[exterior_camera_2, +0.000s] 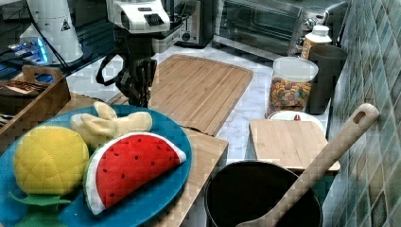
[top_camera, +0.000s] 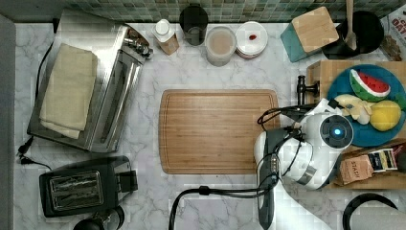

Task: Close the drawer.

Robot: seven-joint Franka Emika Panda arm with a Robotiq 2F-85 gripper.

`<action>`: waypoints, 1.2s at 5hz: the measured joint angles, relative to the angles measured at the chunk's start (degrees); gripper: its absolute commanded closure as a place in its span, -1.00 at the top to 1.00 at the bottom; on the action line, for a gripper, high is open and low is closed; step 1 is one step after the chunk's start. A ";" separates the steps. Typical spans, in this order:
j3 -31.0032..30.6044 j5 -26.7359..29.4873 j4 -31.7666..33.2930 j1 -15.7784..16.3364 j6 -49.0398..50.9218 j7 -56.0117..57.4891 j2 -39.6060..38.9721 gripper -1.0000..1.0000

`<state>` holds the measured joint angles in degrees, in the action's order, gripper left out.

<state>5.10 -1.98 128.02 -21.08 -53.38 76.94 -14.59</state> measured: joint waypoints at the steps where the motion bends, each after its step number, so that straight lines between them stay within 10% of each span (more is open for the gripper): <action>1: -0.01 0.20 -0.45 0.24 -0.25 0.00 -0.52 -1.00; 6: 0.62 1.03 -1.23 0.92 0.17 0.00 -1.19 -1.00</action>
<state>5.72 -0.95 126.79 -20.16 -53.21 76.94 -15.78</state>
